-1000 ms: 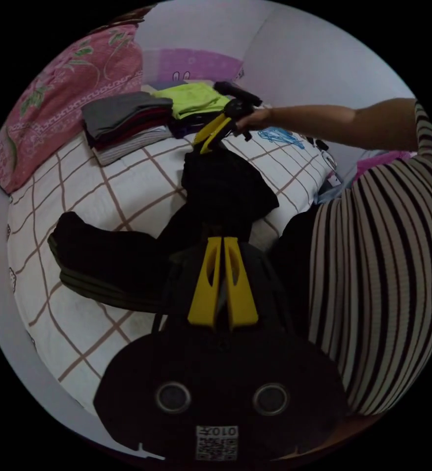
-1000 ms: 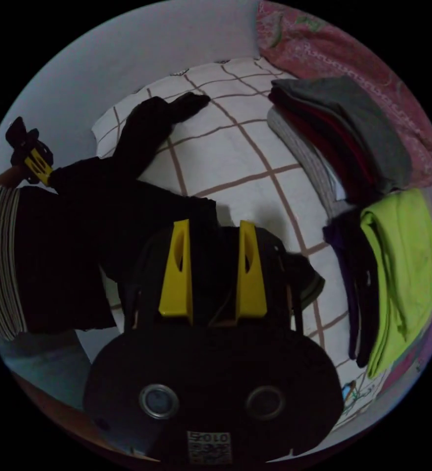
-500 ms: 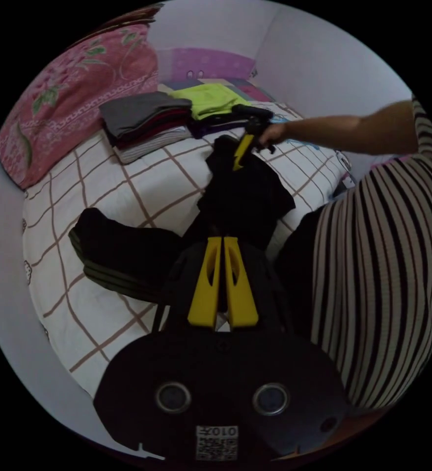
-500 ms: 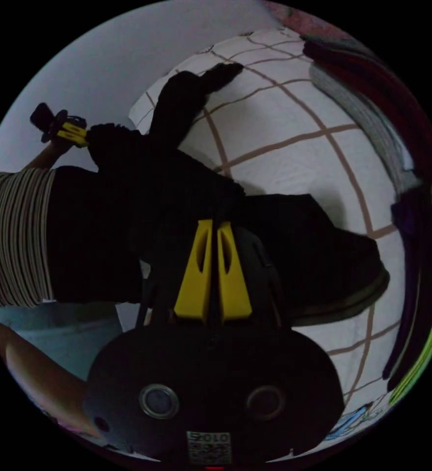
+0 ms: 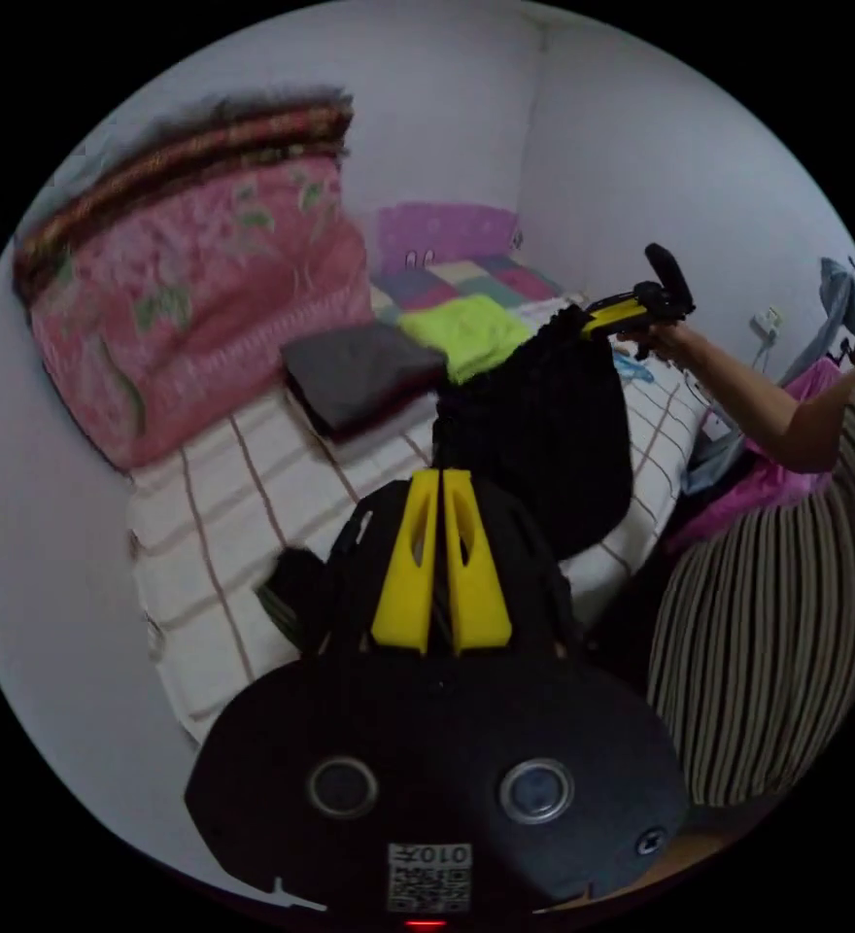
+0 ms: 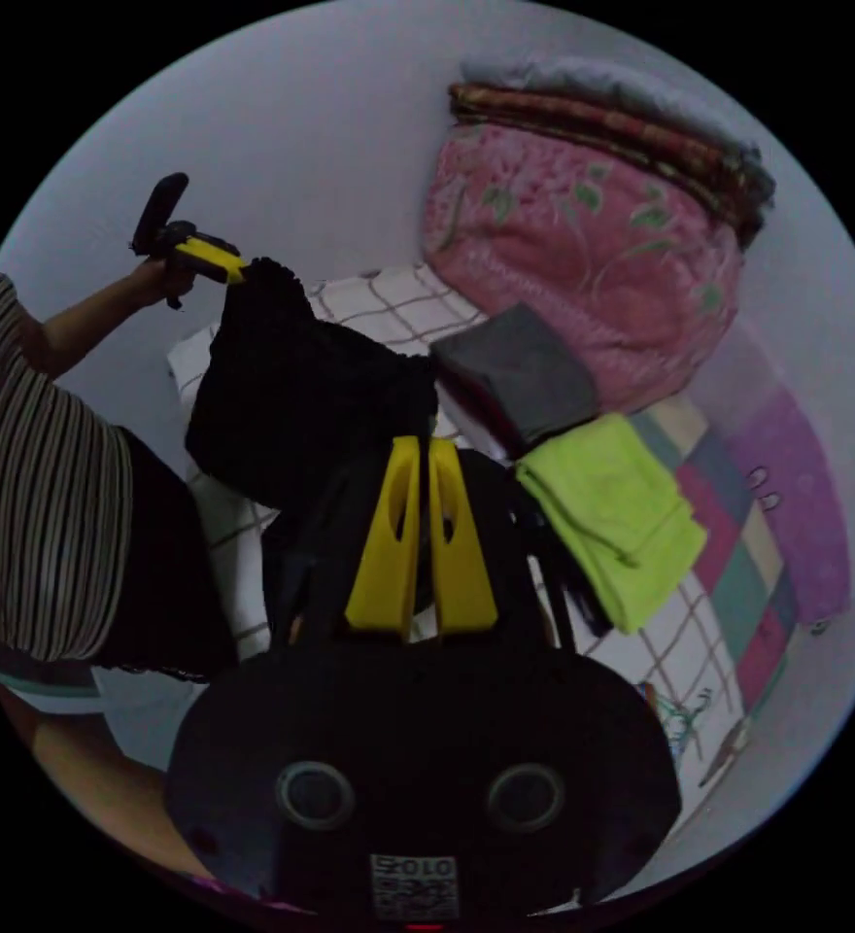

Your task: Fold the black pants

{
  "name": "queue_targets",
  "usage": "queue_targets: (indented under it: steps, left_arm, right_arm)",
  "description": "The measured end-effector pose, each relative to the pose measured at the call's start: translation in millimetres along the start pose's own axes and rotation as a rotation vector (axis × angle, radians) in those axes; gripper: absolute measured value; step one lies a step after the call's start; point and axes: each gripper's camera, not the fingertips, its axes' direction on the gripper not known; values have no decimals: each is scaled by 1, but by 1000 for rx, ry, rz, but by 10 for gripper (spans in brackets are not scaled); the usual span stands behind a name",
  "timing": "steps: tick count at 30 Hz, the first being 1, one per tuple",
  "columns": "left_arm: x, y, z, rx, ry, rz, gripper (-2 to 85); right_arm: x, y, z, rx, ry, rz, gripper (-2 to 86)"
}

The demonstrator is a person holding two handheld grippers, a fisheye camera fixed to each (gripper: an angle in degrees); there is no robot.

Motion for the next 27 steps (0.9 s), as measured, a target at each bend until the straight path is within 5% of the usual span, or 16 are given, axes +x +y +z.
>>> queue_targets:
  steps: [9, 18, 27]
  left_arm:
    - [155, -76, -223, 379, -221, 218, -3]
    - [382, -131, -414, 538, -368, 439, -3]
    - [567, -201, -439, 545, -186, 512, -3]
  right_arm:
    - [-182, -103, -252, 369, 303, 17, 26]
    - [-412, -175, -482, 582, 543, -12, 25]
    - [-596, -227, -592, 580, 587, 64, 26]
